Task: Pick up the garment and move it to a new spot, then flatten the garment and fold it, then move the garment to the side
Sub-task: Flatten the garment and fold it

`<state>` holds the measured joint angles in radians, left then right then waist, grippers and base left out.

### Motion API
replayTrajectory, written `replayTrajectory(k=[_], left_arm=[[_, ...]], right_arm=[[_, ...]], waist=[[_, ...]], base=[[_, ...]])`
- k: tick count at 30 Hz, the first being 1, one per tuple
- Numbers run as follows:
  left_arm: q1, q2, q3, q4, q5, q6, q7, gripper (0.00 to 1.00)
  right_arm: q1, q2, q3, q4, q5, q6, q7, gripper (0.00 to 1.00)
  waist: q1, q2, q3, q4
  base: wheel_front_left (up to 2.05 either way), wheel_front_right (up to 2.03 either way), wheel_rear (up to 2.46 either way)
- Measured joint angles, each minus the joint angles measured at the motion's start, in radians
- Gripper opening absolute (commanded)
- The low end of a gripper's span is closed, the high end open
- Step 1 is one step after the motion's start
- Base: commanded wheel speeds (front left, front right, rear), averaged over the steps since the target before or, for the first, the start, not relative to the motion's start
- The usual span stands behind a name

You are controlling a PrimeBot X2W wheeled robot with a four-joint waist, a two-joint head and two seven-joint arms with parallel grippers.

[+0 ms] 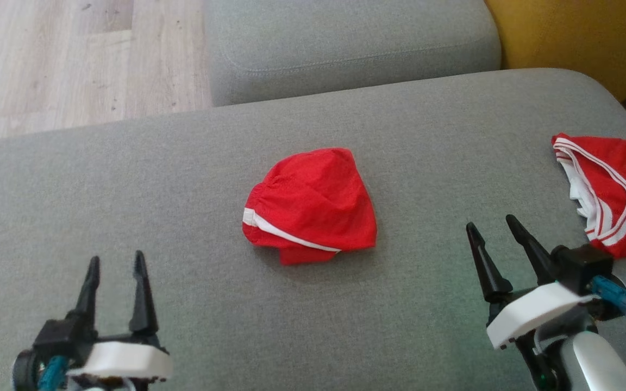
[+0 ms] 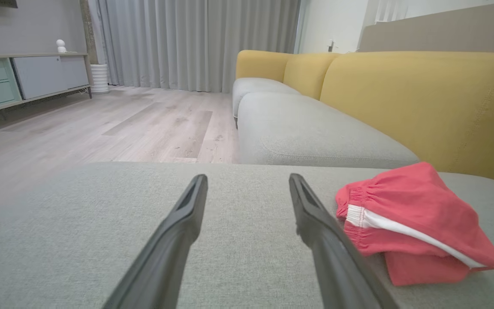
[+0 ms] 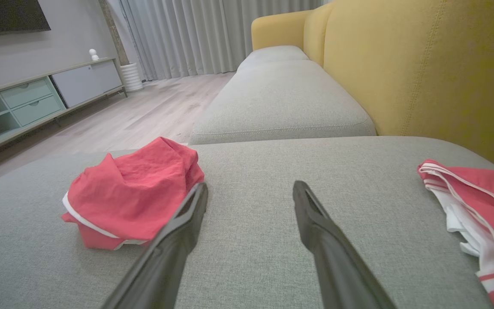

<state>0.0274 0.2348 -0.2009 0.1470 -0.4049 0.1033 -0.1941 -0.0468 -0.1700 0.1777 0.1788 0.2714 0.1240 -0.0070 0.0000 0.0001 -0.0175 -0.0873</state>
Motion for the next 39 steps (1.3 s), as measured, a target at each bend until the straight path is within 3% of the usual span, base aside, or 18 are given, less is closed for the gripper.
replayTrajectory(k=[8,15,20,22,23,25,28,29,30,31,39], left_arm=[[-0.146,-0.034,-0.123,0.030,0.033,-0.026,0.118,1.00],[-0.361,-0.092,-0.195,0.206,0.045,-0.052,0.281,1.00],[-0.429,-0.096,-0.210,0.329,0.044,-0.072,0.344,1.00],[-0.455,-0.095,-0.215,0.363,0.041,-0.094,0.359,1.00],[-0.481,-0.096,-0.217,0.384,0.013,-0.138,0.379,1.00],[-0.502,-0.098,-0.226,0.402,-0.018,-0.179,0.406,1.00],[-0.519,-0.098,-0.242,0.411,-0.025,-0.196,0.413,1.00],[-0.525,-0.097,-0.252,0.415,-0.025,-0.201,0.413,0.80],[-0.532,-0.097,-0.256,0.420,-0.025,-0.204,0.413,0.31],[-0.537,-0.097,-0.258,0.424,-0.025,-0.206,0.412,0.00],[-0.539,-0.118,-0.306,0.385,-0.070,-0.227,0.349,0.00]], right_arm=[[-0.004,0.001,0.015,-0.025,0.000,0.000,0.008,1.00],[-0.063,0.001,0.046,-0.036,0.000,0.000,0.016,1.00],[-0.101,0.001,0.062,-0.035,0.000,0.000,0.015,1.00],[-0.111,0.001,0.070,-0.034,0.000,0.000,0.011,1.00],[-0.114,0.001,0.074,-0.030,0.000,0.000,0.005,1.00],[-0.116,0.001,0.075,-0.024,0.001,0.000,0.002,1.00],[-0.123,0.001,0.075,-0.019,0.002,0.000,-0.003,1.00],[-0.128,0.001,0.075,-0.016,0.002,0.000,-0.003,1.00],[-0.133,0.001,0.075,-0.016,0.002,0.000,-0.003,1.00],[-0.135,0.001,0.075,-0.016,0.002,0.000,-0.003,1.00],[-0.135,0.001,0.073,-0.004,0.002,0.000,-0.003,1.00]], waist=[[0.0000,0.0000,0.044,-0.007],[0.0003,0.0000,0.125,-0.029],[0.0003,0.0000,0.175,-0.055],[0.0003,0.0000,0.190,-0.066],[0.0003,0.0000,0.201,-0.076],[0.0002,0.0000,0.211,-0.082],[0.0002,-0.0001,0.218,-0.085],[0.0002,0.0000,0.220,-0.086],[0.0002,0.0000,0.220,-0.087],[0.0001,0.0000,0.220,-0.087],[0.0000,0.0000,0.199,-0.079]], base=[[0.00,0.00,0.00],[0.00,0.00,0.00],[0.00,0.00,0.00],[0.00,0.00,0.00],[0.00,0.00,0.00],[0.00,0.00,0.00],[0.00,0.00,0.00],[0.00,0.00,0.00],[0.00,0.00,0.00],[0.00,0.00,0.00],[0.00,0.00,0.00]])
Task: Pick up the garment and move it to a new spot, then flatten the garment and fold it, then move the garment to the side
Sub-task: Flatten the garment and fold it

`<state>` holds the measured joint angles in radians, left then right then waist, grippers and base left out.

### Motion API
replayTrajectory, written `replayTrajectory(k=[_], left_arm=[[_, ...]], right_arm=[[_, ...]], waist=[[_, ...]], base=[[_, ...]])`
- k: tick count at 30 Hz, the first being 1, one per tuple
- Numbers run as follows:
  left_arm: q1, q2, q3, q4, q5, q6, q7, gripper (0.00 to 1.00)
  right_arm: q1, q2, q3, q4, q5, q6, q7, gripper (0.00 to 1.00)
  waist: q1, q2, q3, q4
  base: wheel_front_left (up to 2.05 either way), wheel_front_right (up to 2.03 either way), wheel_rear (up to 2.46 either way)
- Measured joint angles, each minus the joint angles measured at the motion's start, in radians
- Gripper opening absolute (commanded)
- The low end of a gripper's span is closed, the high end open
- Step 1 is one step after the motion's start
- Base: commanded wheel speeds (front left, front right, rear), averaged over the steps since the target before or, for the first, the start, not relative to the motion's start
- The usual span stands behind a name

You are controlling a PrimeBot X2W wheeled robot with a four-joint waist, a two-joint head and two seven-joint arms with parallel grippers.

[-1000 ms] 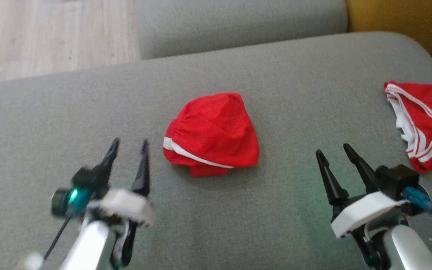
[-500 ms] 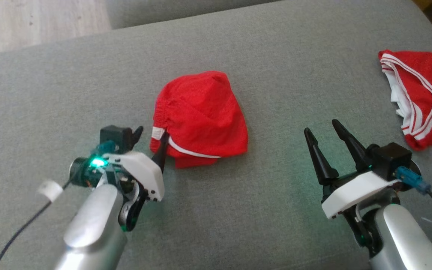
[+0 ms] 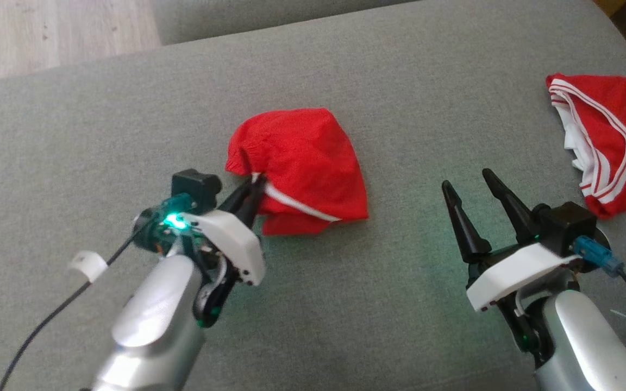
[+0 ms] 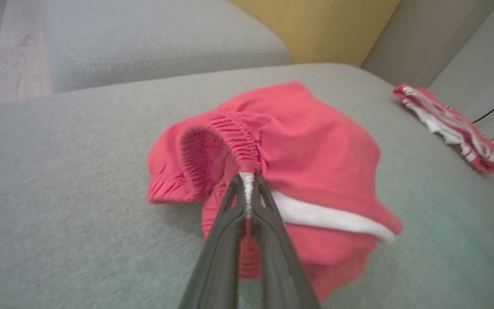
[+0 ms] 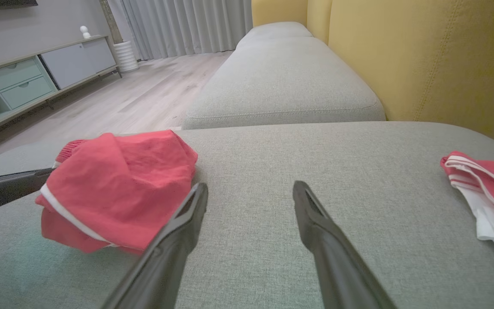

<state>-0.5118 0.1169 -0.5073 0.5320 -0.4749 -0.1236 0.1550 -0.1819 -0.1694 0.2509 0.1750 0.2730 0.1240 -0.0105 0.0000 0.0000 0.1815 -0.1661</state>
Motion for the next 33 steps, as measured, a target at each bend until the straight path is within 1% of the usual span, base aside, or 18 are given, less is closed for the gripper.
replayTrajectory(k=[4,6,8,11,13,15,17,20,23,26,28,29,31,33], left_arm=[[-0.014,-0.037,-0.015,-0.062,-0.052,0.000,-0.049,0.00],[-0.051,-0.061,-0.016,-0.103,-0.124,-0.001,-0.076,0.00],[-0.114,-0.070,-0.036,-0.134,-0.171,-0.001,-0.104,0.00],[-0.217,-0.070,-0.094,-0.184,-0.320,0.001,-0.159,0.00],[-0.279,-0.071,-0.155,-0.204,-0.407,0.019,-0.209,0.00],[-0.337,-0.073,-0.210,-0.216,-0.465,0.029,-0.268,0.00],[-0.388,-0.076,-0.244,-0.226,-0.533,0.042,-0.335,0.00],[-0.449,-0.078,-0.256,-0.249,-0.617,0.063,-0.394,0.00],[-0.475,-0.080,-0.250,-0.264,-0.698,0.080,-0.409,0.00],[-0.465,-0.084,-0.252,-0.226,-0.723,0.096,-0.407,0.00],[-0.432,-0.063,-0.253,-0.173,-0.747,0.114,-0.368,0.00],[-0.404,-0.040,-0.255,-0.153,-0.756,0.123,-0.345,0.00],[-0.322,0.030,-0.250,-0.119,-0.814,0.135,-0.275,0.00],[-0.221,0.114,-0.251,-0.099,-0.852,0.158,-0.213,0.00]], right_arm=[[0.000,0.000,-0.001,0.002,0.000,0.000,0.000,1.00],[0.000,0.000,-0.002,0.002,0.000,0.000,0.000,1.00],[0.001,0.000,-0.003,0.003,0.000,0.000,0.000,1.00],[0.003,0.000,-0.003,0.005,0.000,0.000,0.000,1.00],[0.003,0.001,-0.001,0.005,0.000,0.000,0.000,1.00],[0.003,0.001,0.000,0.007,0.000,0.000,0.000,1.00],[0.003,0.005,0.001,0.012,0.000,0.000,0.000,1.00],[0.004,0.006,0.000,0.016,0.000,0.000,-0.002,1.00],[0.005,0.010,-0.009,0.017,0.000,0.000,-0.010,1.00],[0.005,0.015,-0.021,0.017,0.000,0.000,-0.013,1.00],[0.004,0.020,-0.029,0.017,0.000,0.000,-0.020,1.00],[0.004,0.024,-0.032,0.016,0.000,0.000,-0.022,1.00],[0.005,0.027,-0.036,0.017,0.000,0.000,-0.025,1.00],[0.005,0.029,-0.037,0.017,-0.001,0.000,-0.025,1.00]], waist=[[0.0000,0.0000,-0.017,0.008],[0.0000,0.0000,-0.027,0.012],[-0.0001,0.0000,-0.036,0.014],[0.0000,0.0000,-0.046,0.005],[-0.0001,0.0000,-0.052,-0.004],[0.0000,0.0000,-0.056,-0.015],[-0.0001,0.0000,-0.059,-0.023],[0.0000,0.0000,-0.057,-0.024],[-0.0001,0.0000,-0.048,-0.012],[0.0000,0.0000,-0.040,0.003],[0.0001,0.0000,-0.035,0.020],[0.0000,0.0000,-0.034,0.028],[0.0001,0.0000,-0.033,0.044],[0.0001,0.0000,-0.036,0.058]], base=[[0.00,0.00,0.00],[0.00,0.00,0.00],[0.00,0.00,0.00],[0.00,0.00,0.00],[0.00,0.00,0.00],[0.00,0.00,0.00],[0.00,0.00,0.00],[0.00,0.00,0.00],[0.00,0.00,0.00],[0.00,0.00,0.00],[0.00,0.00,0.00],[0.00,0.00,0.00],[0.00,0.00,0.00],[0.00,0.00,0.00]])
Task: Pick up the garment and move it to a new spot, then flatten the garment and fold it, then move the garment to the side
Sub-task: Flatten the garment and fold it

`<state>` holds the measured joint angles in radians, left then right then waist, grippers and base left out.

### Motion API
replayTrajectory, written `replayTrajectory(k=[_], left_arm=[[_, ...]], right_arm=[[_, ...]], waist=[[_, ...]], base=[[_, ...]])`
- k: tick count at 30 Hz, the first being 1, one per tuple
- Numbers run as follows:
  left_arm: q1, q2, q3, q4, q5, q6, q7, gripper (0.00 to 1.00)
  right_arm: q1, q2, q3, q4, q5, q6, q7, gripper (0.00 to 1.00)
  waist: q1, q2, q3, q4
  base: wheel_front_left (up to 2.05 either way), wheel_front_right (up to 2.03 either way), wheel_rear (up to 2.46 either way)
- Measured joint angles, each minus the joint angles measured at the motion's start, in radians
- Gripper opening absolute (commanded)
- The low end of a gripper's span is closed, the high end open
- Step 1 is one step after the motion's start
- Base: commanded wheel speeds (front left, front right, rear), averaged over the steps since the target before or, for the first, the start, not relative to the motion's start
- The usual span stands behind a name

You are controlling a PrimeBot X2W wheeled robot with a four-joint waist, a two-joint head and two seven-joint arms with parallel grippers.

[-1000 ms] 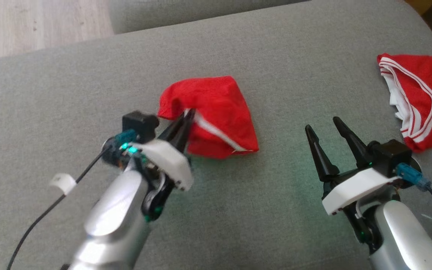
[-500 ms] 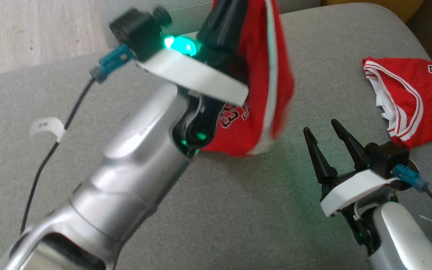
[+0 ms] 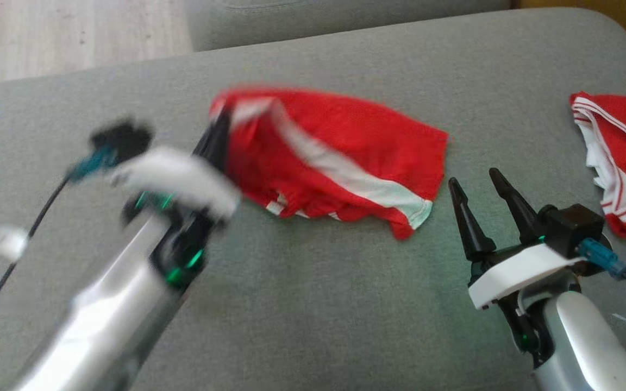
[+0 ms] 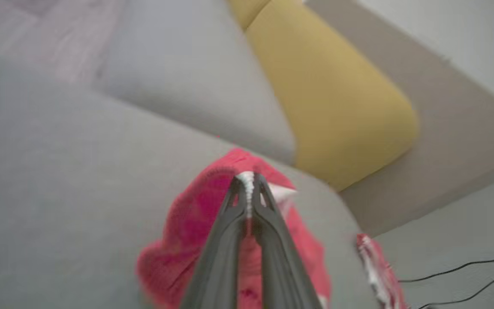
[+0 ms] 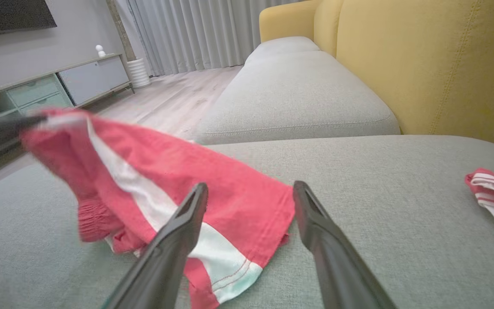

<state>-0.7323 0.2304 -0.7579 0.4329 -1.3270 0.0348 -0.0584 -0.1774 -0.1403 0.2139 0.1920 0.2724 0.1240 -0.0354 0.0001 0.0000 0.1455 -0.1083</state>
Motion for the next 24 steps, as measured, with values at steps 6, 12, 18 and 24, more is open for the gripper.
replayTrajectory(k=[6,12,18,24], left_arm=[[0.205,0.168,-0.032,-0.067,-0.050,0.031,0.138,0.00],[0.270,0.285,-0.107,-0.128,0.081,0.112,0.110,0.00],[0.345,0.314,-0.164,-0.144,0.238,0.142,-0.052,1.00],[0.385,0.246,-0.103,-0.116,0.265,0.151,-0.184,1.00]], right_arm=[[0.001,0.005,0.002,0.002,-0.001,0.000,-0.006,1.00],[0.001,0.005,0.017,0.009,0.000,0.000,-0.008,1.00],[0.004,0.003,0.016,0.011,0.001,0.000,-0.008,1.00],[0.007,-0.002,-0.002,0.011,0.008,0.000,-0.008,1.00]], waist=[[-0.0001,0.0000,-0.009,0.031],[-0.0001,0.0000,-0.018,0.029],[-0.0001,0.0000,-0.031,0.016],[-0.0001,0.0000,-0.053,0.016]], base=[[0.00,0.00,0.00],[0.00,0.00,0.00],[0.00,0.00,0.00],[0.00,0.00,0.00]])
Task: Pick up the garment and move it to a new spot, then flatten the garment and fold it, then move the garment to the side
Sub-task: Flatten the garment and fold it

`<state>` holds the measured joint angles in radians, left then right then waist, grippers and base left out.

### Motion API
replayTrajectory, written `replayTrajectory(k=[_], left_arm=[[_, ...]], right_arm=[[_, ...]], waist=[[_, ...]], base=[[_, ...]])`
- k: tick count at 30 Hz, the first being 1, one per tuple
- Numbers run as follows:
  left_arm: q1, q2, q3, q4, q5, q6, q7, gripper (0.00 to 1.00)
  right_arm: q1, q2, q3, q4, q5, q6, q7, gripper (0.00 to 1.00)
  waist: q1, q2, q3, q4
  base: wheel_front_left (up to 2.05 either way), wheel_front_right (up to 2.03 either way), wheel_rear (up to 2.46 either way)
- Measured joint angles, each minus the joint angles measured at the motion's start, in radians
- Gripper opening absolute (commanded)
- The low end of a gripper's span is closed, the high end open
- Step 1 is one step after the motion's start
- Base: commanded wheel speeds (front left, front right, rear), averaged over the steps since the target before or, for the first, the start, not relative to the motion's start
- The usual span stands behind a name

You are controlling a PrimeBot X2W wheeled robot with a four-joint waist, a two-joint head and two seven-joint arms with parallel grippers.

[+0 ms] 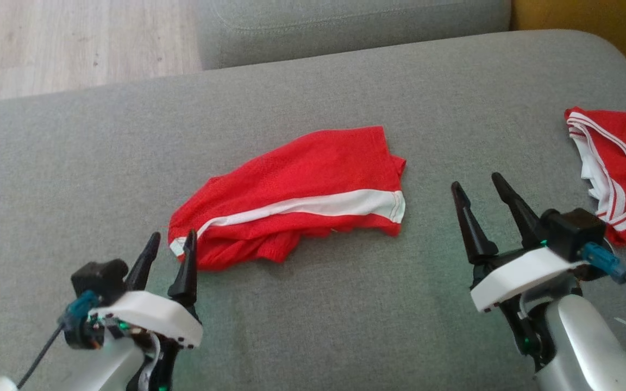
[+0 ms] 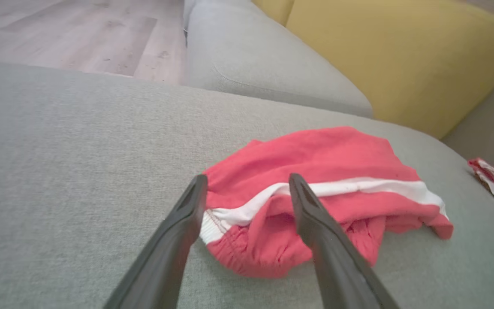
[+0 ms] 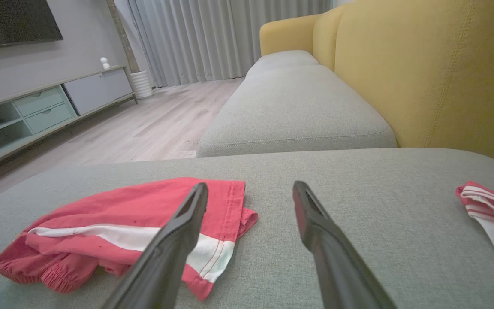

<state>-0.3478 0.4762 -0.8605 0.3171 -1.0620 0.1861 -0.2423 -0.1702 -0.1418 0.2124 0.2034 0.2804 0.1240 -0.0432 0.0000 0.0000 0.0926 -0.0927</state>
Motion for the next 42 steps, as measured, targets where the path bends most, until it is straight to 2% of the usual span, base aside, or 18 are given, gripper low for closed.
replayTrajectory(k=[3,6,9,10,14,19,30,36,42], left_arm=[[0.061,-0.050,0.139,-0.020,0.054,0.009,-0.007,1.00],[0.137,-0.094,0.328,-0.080,0.180,0.006,-0.007,1.00],[0.212,-0.139,0.470,-0.118,0.299,-0.012,-0.009,1.00],[0.212,-0.139,0.470,-0.118,0.299,-0.012,-0.009,1.00],[0.291,-0.180,0.569,-0.124,0.407,-0.045,-0.010,1.00],[0.332,-0.210,0.632,-0.104,0.488,-0.084,-0.010,1.00],[0.333,-0.230,0.635,-0.051,0.533,-0.125,-0.010,1.00],[0.325,-0.245,0.623,-0.044,0.539,-0.124,0.011,1.00],[0.217,-0.323,0.583,0.011,0.496,-0.071,0.201,1.00]], right_arm=[[0.006,-0.001,-0.012,-0.005,0.000,0.000,0.003,1.00],[0.028,-0.001,-0.027,-0.017,-0.001,0.000,0.012,1.00],[0.052,0.001,-0.035,-0.023,-0.007,0.000,0.014,1.00],[0.052,0.001,-0.035,-0.023,-0.007,0.000,0.014,1.00],[0.069,0.002,-0.041,-0.029,-0.009,0.000,0.025,1.00],[0.092,0.002,-0.054,-0.032,-0.009,0.000,0.026,1.00],[0.104,0.009,-0.057,-0.036,-0.009,0.000,0.034,1.00],[0.104,0.009,-0.056,-0.044,-0.011,0.000,0.035,1.00],[0.101,0.009,-0.050,-0.060,-0.014,0.000,0.044,1.00]], waist=[[0.0000,0.0000,-0.014,0.006],[0.0000,0.0000,-0.026,0.012],[-0.0001,0.0000,-0.041,0.017],[-0.0001,0.0000,-0.041,0.017],[0.0000,0.0000,-0.065,0.020],[0.0000,0.0000,-0.095,0.019],[0.0000,0.0000,-0.100,0.023],[0.0000,0.0000,-0.088,0.028],[0.0000,0.0000,-0.050,0.041]], base=[[0.00,0.00,0.00],[0.00,0.00,0.00],[0.00,0.00,0.00],[0.00,0.00,0.00],[0.00,0.00,0.00],[0.00,0.00,0.00],[0.00,0.00,0.00],[0.00,0.00,0.00],[0.00,0.00,0.00]])
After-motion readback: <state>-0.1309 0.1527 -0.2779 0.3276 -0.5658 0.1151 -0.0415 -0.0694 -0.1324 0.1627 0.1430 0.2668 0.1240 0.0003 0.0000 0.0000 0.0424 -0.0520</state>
